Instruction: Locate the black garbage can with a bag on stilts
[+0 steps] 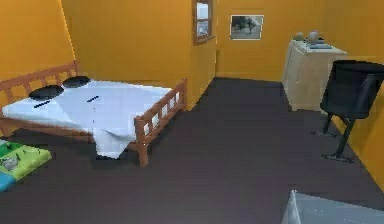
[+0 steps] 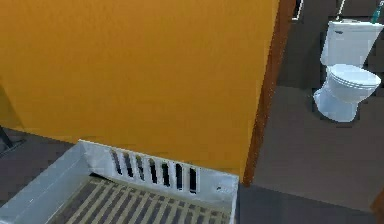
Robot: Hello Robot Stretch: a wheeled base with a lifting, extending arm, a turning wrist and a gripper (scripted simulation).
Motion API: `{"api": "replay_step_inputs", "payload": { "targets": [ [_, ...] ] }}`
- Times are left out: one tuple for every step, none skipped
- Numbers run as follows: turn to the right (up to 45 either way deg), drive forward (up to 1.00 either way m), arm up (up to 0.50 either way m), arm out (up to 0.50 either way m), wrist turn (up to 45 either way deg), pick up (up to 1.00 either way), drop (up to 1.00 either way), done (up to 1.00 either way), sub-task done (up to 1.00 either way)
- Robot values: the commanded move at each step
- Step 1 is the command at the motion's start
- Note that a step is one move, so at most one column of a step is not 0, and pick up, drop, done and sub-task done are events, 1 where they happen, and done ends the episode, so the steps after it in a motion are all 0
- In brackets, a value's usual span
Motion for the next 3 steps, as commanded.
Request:
{"api": "replay_step_inputs", "payload": {
  "targets": [
    [-45.0,0.0,0.0,0.0,0.0,0.0,0.0,0.0,0.0],
    [-27.0,0.0,0.0,0.0,0.0,0.0,0.0,0.0,0.0],
    [0.0,0.15,0.0,0.0,0.0,0.0,0.0,0.0,0.0]
  ]
}}
